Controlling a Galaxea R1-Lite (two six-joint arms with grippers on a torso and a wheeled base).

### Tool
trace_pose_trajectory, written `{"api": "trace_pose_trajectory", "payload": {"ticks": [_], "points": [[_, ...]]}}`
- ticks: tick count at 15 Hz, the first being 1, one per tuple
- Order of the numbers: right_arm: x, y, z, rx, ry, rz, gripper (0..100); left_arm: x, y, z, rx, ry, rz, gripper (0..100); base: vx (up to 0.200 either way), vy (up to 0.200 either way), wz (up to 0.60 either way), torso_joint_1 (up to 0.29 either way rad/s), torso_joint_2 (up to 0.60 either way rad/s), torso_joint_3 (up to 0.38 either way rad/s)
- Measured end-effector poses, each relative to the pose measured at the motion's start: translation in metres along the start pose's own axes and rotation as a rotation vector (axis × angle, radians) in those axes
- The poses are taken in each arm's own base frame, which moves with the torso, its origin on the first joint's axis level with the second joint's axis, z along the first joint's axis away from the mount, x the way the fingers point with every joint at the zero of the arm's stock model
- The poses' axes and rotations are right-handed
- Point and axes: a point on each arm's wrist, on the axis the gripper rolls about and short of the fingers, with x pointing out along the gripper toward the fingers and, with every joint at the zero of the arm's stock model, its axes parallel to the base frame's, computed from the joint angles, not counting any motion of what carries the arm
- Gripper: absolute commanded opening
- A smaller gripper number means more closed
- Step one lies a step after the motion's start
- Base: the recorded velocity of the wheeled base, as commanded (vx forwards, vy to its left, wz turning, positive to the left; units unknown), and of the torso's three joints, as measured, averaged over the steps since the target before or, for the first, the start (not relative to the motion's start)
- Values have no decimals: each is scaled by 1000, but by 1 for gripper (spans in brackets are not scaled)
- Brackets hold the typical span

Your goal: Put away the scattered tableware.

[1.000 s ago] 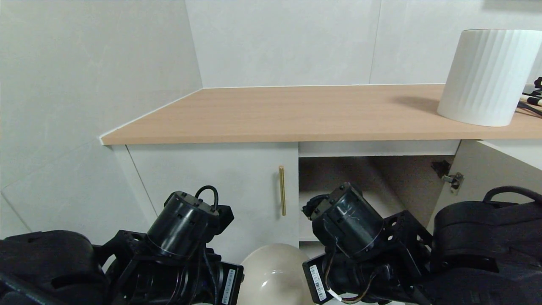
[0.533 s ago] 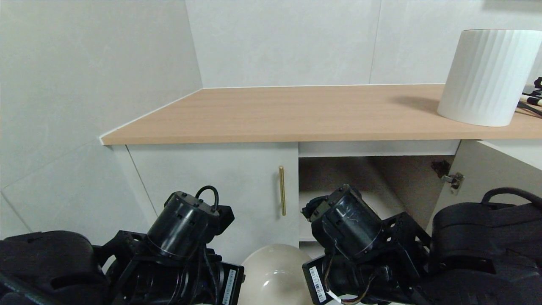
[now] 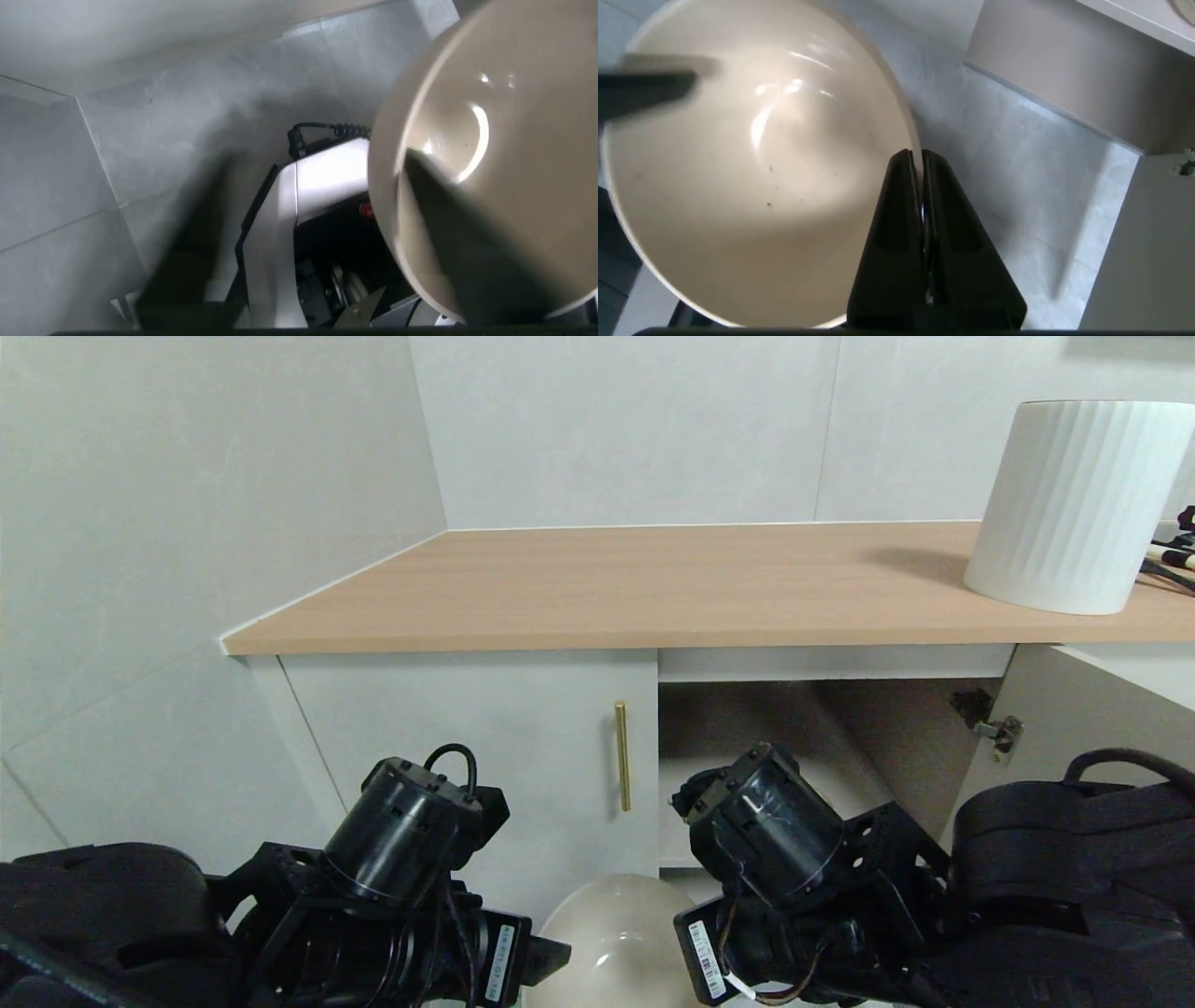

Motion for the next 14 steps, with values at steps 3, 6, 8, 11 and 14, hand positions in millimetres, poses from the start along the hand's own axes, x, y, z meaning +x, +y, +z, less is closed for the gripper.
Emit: {"api": "trace_pose_trajectory", "payload": {"ticks": [3,6,8,11,14], "points": [[2,-1,0,1,-5,-20,0,-5,-1,3,-7,-25,-13,100,0,0,0,0,0,0],[-1,-16,6,40,-30,-69,0,-14,-3,8,-35,-94,-45,100,0,0,0,0,0,0],[-9,-40,9,87,-41,-107,0,-20,-2,9,-39,-117,-54,100,0,0,0,0,0,0],[-34,-80,14,190,-92,-141,0,-30,-2,11,-42,-149,-68,100,0,0,0,0,0,0],[-38,-100,16,313,-132,-167,0,-37,-1,11,-43,-171,-79,100,0,0,0,0,0,0]]}}
